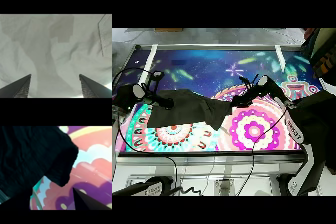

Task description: Fold the clothes and pants, and hang the long-sleeved shirts on hangers.

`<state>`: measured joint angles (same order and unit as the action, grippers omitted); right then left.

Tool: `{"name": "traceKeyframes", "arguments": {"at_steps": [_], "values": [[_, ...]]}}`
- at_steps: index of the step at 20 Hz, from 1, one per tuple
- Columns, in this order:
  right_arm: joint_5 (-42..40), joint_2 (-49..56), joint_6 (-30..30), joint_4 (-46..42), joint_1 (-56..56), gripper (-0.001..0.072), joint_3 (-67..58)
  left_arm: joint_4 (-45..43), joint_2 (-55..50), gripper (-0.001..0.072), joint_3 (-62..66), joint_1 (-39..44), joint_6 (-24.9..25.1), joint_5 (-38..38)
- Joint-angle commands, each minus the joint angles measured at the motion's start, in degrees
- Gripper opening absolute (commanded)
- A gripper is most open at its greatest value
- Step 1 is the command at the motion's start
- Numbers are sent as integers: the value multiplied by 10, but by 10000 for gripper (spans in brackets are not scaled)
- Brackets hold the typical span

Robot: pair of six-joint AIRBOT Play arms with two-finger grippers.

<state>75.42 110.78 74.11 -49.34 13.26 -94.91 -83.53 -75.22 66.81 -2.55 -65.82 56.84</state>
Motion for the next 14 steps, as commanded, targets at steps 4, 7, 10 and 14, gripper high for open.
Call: {"name": "traceKeyframes", "arguments": {"at_steps": [4,7,10,14], "values": [[20,13,-11,64,48,539,31,0,0,690,0,0,0,0],[-26,31,21,84,72,540,31,0,0,690,0,0,0,0],[-69,49,72,111,83,538,31,0,0,690,0,0,0,0],[-75,48,73,247,82,147,29,0,0,690,0,0,0,0]]}}
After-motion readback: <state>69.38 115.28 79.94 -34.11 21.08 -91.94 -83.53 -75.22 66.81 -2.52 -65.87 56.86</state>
